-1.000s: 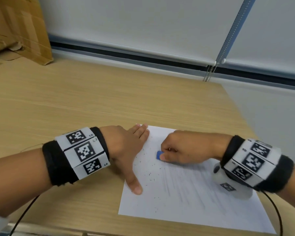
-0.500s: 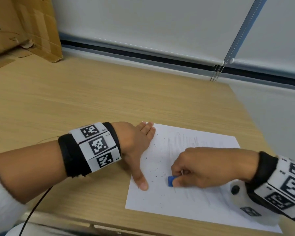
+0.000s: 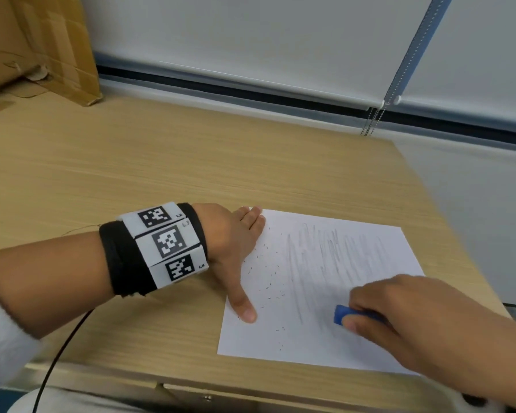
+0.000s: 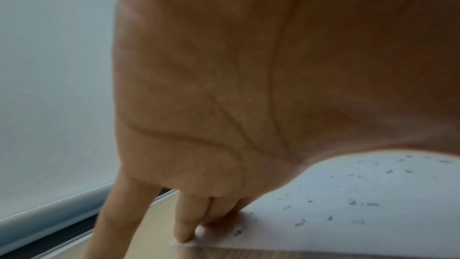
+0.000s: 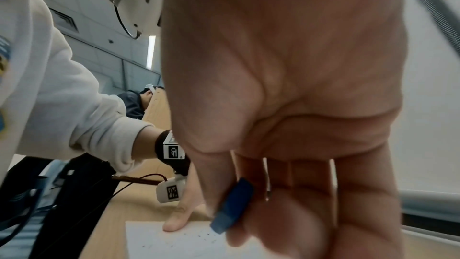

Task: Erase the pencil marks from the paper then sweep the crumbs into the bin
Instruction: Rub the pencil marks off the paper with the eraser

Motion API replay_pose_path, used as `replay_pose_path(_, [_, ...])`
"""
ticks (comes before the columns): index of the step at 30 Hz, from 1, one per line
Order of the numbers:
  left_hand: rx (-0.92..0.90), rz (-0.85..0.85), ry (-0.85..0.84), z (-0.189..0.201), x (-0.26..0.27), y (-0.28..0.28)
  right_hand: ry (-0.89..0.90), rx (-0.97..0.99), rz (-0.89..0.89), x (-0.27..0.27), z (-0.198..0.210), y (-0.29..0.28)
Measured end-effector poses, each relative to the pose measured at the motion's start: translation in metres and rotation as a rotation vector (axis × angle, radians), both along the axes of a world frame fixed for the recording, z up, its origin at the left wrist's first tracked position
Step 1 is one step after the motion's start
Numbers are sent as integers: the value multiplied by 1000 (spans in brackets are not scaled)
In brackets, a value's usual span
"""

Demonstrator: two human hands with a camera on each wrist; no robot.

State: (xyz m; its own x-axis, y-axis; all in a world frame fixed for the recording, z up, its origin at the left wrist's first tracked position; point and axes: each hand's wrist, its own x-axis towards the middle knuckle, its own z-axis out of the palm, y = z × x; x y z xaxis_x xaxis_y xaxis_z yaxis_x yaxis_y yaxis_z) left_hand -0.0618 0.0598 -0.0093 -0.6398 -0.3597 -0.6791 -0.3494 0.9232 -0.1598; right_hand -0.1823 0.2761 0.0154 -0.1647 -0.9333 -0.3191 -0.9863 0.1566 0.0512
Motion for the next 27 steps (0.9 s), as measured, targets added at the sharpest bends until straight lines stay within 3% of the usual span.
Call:
replay_pose_path(4, [-22, -17, -17, 0, -3, 0, -7, -59, -115, 12, -19, 22])
replay_pose_path(9, [-40, -44, -7, -1, -15, -2, -21, -497, -189, 2, -62, 39])
replay_pose_path(19, [2, -106, 62, -4, -10, -10, -122, -698, -216, 3, -88, 48])
replay_pose_path(27, [146, -455, 202, -11, 22, 30, -207, -816, -252, 0, -103, 52])
